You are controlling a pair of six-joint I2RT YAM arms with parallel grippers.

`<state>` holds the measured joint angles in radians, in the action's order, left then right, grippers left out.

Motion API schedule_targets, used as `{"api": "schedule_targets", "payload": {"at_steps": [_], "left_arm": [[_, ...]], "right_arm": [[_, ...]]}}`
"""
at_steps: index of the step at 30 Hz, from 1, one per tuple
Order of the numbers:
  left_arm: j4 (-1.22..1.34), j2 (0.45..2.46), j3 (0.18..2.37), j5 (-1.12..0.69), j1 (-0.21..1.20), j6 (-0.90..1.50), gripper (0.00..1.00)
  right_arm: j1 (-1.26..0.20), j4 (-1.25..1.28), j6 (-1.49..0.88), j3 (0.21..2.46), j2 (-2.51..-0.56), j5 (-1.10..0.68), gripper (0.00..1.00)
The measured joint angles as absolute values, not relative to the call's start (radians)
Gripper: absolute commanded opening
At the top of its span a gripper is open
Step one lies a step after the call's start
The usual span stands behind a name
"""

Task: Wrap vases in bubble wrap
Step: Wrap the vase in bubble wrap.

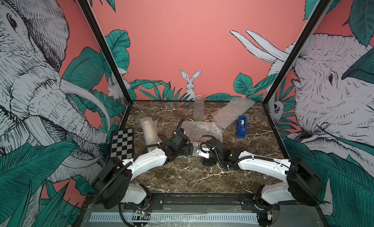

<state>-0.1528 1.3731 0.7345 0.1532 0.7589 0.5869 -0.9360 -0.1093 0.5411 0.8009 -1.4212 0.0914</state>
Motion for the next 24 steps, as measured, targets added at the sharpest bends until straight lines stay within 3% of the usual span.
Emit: {"api": "schedule_targets", "payload": {"at_steps": [24], "left_arm": [[-0.119, 1.475, 0.81, 0.104, 0.667, 0.574, 0.89]], "right_arm": [[-0.808, -0.086, 0.585, 0.866, -1.567, -0.02, 0.96]]}}
